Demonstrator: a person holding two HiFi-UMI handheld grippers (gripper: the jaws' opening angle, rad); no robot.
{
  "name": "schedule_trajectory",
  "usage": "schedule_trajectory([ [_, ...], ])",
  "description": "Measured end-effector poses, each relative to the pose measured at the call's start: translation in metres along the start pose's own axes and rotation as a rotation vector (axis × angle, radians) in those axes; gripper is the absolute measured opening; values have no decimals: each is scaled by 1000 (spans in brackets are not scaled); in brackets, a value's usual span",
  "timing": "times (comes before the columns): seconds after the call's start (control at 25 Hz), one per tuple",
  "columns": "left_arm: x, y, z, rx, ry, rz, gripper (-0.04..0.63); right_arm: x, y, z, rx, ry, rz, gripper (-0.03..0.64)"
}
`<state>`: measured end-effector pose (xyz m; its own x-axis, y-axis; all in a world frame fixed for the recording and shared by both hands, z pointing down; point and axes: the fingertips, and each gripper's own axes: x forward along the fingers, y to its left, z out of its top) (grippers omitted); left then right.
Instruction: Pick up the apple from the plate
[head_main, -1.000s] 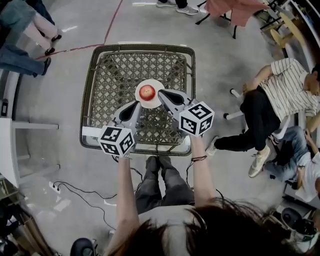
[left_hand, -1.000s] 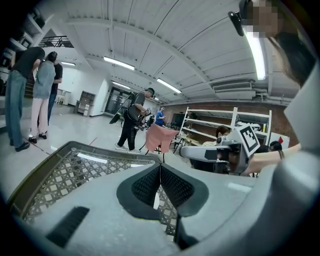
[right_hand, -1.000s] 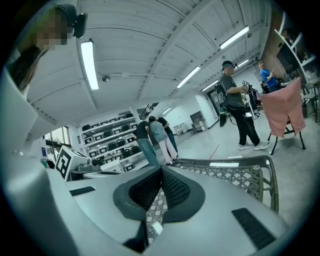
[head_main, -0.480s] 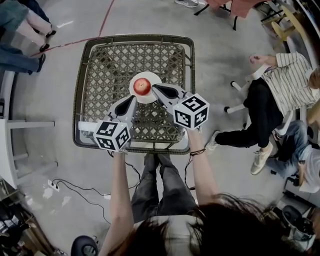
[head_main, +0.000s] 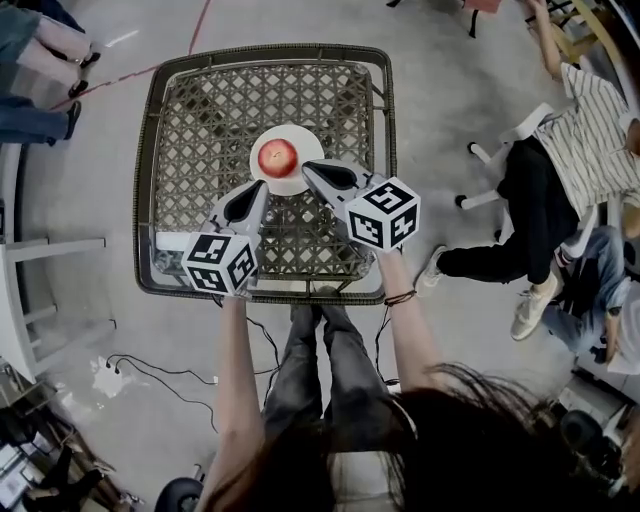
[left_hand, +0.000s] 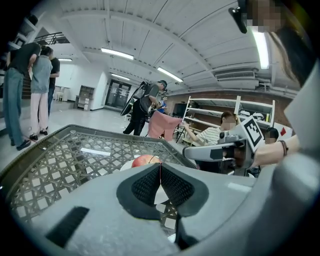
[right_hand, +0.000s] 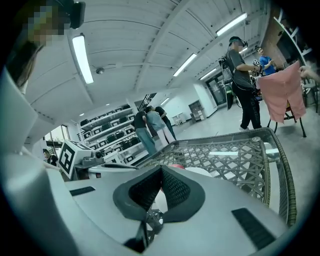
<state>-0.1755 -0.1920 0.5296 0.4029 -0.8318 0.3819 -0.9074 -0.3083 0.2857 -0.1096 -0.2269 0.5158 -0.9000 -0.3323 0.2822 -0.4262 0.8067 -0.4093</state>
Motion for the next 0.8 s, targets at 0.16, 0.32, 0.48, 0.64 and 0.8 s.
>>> schedule_trajectory([
  [0.16,8,7,-11,9,17,17,12,3,-7,-10,8,6,-6,9],
  [0.32,16,7,-20,36,35,4,14,6,-10,-16,7,11,-5,9],
  [0.48,21,10,-25,49,47,8,14,9,-12,-20,4,14,-5,9],
  [0.64,24,13,-27,66,47,14,21,11,-14,-23,4,11,-9,9],
  [0.8,26,16,-29,70,51,18,79,11,-15,-25,4,11,-12,9],
])
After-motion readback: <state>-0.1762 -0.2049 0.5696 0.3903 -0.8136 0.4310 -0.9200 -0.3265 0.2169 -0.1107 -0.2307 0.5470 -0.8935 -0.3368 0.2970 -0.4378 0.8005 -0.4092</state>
